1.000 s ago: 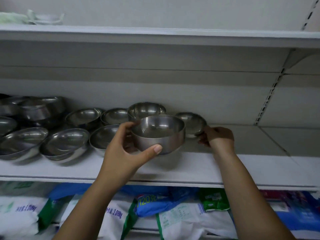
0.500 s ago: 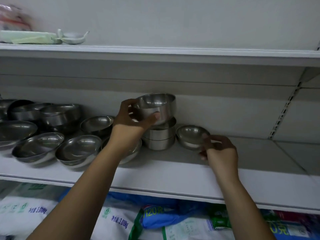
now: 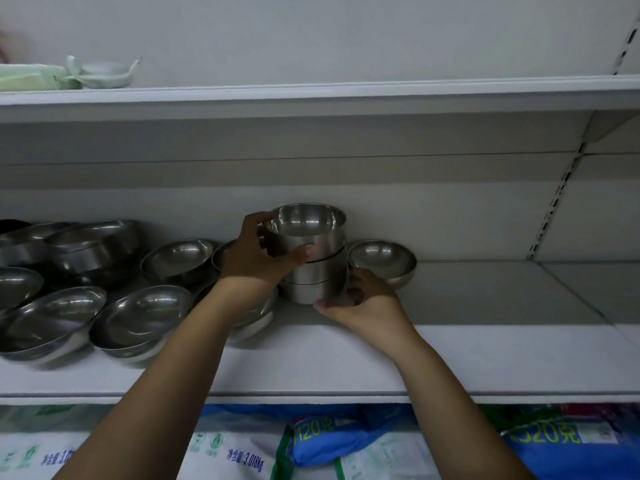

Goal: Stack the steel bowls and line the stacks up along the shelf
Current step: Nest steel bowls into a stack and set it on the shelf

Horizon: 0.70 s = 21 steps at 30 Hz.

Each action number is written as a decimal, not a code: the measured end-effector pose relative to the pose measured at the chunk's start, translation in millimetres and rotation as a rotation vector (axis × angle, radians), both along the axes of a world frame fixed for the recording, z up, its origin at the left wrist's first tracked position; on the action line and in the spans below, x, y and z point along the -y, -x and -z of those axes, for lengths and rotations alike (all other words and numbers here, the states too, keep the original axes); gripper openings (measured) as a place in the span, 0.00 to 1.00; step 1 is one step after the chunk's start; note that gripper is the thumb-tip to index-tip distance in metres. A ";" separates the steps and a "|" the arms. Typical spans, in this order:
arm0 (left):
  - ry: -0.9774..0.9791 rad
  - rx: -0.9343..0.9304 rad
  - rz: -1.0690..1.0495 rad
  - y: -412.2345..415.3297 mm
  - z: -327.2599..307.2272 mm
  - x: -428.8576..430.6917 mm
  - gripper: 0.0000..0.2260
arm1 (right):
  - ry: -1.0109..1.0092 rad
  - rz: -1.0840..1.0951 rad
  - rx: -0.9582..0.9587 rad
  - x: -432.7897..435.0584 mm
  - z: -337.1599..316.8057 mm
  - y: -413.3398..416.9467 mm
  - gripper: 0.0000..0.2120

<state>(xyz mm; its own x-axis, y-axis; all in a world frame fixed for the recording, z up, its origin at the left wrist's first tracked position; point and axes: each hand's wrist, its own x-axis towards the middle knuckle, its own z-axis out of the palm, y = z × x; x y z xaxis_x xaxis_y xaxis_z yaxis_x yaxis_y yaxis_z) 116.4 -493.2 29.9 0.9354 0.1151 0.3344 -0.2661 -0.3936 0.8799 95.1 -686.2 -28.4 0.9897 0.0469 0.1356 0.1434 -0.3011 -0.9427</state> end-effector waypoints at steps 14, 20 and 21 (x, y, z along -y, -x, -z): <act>0.066 -0.069 0.208 -12.9 -7.2 -29.1 0.28 | -0.136 0.186 0.028 -28.6 14.5 -25.7 0.39; 0.153 -0.013 0.322 -12.0 -14.5 -32.6 0.29 | -0.191 0.262 0.088 -32.3 2.7 -4.5 0.35; 0.150 -0.008 0.350 -12.4 -17.3 -33.5 0.28 | -0.198 0.283 0.097 -31.3 0.1 0.0 0.35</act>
<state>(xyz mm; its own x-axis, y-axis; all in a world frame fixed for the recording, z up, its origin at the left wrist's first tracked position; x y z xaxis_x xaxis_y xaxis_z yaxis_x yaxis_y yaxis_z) 128.8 -459.7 47.2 0.9291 -0.1649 0.3309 -0.3549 -0.1470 0.9233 95.1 -654.9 -28.4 0.9419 -0.2635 0.2082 0.1720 -0.1541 -0.9730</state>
